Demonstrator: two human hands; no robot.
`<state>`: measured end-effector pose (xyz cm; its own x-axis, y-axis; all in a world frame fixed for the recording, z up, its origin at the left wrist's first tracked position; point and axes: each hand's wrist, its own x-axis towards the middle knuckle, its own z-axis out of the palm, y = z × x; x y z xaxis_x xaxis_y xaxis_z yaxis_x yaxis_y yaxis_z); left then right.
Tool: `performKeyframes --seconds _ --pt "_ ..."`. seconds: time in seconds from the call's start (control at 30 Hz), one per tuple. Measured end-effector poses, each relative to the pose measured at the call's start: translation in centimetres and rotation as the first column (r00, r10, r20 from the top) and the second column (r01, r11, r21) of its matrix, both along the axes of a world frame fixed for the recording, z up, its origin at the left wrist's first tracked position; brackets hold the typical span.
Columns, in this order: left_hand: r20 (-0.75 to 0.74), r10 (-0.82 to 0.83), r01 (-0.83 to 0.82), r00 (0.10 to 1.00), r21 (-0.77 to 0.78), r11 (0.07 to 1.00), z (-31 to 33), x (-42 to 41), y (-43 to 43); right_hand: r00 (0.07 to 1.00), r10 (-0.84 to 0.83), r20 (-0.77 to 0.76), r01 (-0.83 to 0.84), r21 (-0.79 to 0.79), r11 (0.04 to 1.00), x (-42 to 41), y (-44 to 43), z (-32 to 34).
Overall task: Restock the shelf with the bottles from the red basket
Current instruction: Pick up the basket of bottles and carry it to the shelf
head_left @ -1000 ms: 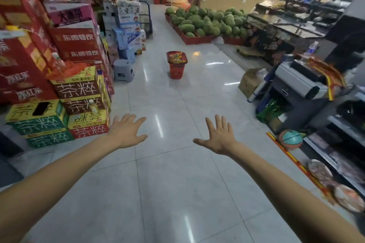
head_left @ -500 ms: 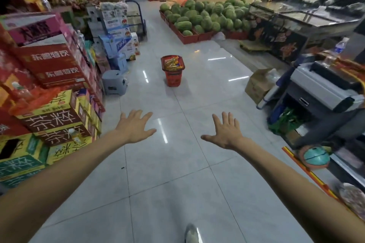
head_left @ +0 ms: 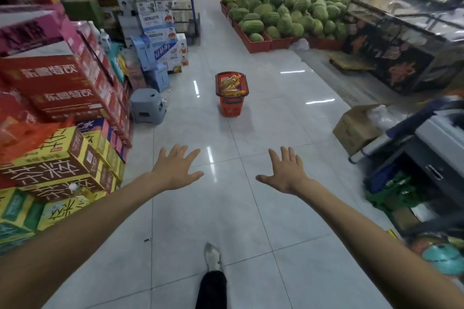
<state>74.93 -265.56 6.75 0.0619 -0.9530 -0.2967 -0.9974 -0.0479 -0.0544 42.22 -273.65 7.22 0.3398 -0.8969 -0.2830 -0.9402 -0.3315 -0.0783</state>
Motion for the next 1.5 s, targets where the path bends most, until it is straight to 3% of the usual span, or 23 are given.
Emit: performKeyframes --seconds 0.23,0.43,0.8,0.97,1.17,1.5 --pt "-0.016 0.035 -0.034 0.999 0.034 0.999 -1.1 7.2 -15.4 0.998 0.025 -0.057 -0.023 0.039 0.999 6.6 -15.8 0.2" --pt "0.001 0.016 -0.016 1.0 0.059 0.998 0.2 11.9 -27.5 1.0 0.003 -0.008 -0.003 0.021 1.0 10.0 -27.5 1.6" --pt "-0.027 0.014 -0.013 1.0 0.034 0.999 -1.3 13.8 -52.2 1.0 0.012 -0.02 -0.011 0.024 1.0 12.4 -51.9 -1.2" --pt "0.013 0.001 -0.001 1.0 0.009 1.0 1.1 13.6 -65.7 1.0 -0.007 -0.003 0.007 0.023 1.0 13.1 -65.2 -0.5" --pt "-0.021 0.061 -0.061 0.998 -0.02 0.998 2.6 13.7 -78.0 0.999 0.05 0.018 -0.05 0.009 0.999 15.8 -79.3 0.7" --pt "-0.006 0.162 -0.162 0.987 0.011 0.987 -1.8 21.6 -96.2 0.981 0.191 0.01 -0.191 0.02 0.981 25.2 -101.3 -1.1"
